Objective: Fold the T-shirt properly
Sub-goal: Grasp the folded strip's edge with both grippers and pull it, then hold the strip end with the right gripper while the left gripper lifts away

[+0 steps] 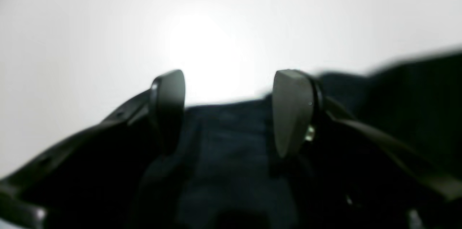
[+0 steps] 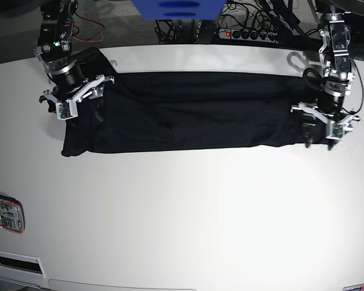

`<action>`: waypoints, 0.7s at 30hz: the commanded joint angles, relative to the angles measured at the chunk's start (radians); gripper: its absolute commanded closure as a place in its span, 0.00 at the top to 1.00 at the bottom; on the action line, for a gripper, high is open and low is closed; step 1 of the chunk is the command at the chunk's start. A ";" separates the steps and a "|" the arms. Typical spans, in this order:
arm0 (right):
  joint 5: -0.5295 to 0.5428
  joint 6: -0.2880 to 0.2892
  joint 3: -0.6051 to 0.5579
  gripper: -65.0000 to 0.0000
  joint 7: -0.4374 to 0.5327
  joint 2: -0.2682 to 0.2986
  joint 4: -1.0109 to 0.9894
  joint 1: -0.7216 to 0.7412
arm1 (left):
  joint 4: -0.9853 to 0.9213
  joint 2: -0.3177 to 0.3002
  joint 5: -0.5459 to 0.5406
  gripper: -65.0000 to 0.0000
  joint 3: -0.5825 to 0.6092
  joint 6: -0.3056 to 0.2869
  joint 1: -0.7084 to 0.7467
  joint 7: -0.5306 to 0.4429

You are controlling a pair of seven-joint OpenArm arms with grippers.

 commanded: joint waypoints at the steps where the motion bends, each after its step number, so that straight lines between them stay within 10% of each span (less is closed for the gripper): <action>1: 0.011 0.000 0.004 0.59 0.027 0.010 0.023 -0.001 | 0.059 -0.002 -0.010 0.57 -0.043 -0.001 0.021 -0.034; 5: 0.011 0.000 0.004 0.59 0.027 0.010 0.023 -0.019 | 0.109 0.001 -0.049 0.57 -0.115 -0.002 0.121 -0.027; 12: 0.011 0.000 0.004 0.59 0.027 0.010 0.021 -0.020 | 0.057 -0.157 -0.440 0.57 -0.118 -0.025 0.241 0.136; 21: 0.011 0.000 0.004 0.59 0.027 0.010 0.021 -0.020 | -0.161 -0.236 -0.581 0.57 -0.142 -0.401 0.241 0.140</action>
